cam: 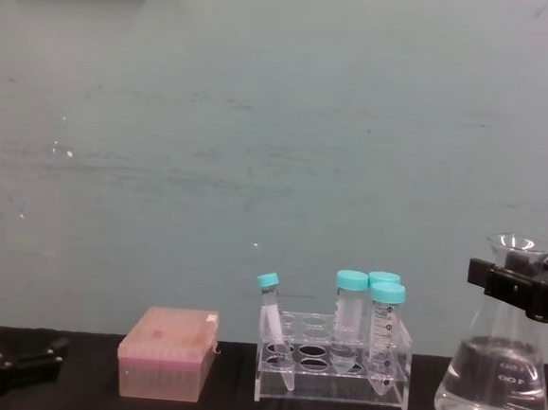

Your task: Pick up the beaker with the right gripper, shake it three times, and then put it down.

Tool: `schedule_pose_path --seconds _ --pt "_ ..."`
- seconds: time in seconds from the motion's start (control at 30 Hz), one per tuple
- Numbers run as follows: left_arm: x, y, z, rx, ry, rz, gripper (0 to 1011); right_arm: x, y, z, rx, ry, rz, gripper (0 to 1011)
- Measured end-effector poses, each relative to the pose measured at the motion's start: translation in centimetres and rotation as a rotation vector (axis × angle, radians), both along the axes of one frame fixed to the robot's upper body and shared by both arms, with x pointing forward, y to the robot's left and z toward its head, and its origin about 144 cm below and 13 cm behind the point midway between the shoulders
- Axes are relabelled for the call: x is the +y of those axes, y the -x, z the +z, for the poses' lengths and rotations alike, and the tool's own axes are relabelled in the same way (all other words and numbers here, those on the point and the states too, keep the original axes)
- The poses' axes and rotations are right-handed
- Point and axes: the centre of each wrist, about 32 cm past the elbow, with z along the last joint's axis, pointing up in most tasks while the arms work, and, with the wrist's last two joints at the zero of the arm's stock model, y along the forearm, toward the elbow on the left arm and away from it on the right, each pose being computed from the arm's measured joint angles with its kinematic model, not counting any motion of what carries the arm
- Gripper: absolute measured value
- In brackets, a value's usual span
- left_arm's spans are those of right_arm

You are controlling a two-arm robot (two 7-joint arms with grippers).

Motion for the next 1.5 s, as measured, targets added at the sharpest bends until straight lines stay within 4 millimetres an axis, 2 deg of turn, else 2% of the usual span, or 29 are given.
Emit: schedule_pose_path --seconds 0.37,0.67,1.5 --pt "0.0 0.0 0.0 0.0 0.0 0.0 1000 -0.7 -1.1 -1.2 0.023 -0.028 0.009 450" --pt "0.0 0.0 0.0 0.0 0.0 0.0 1000 -0.2 -2.0 -1.7 -0.002 -0.027 0.033 450" --pt "0.0 0.0 0.0 0.0 0.0 0.0 1000 0.1 -2.0 -3.1 0.042 -0.017 0.061 450"
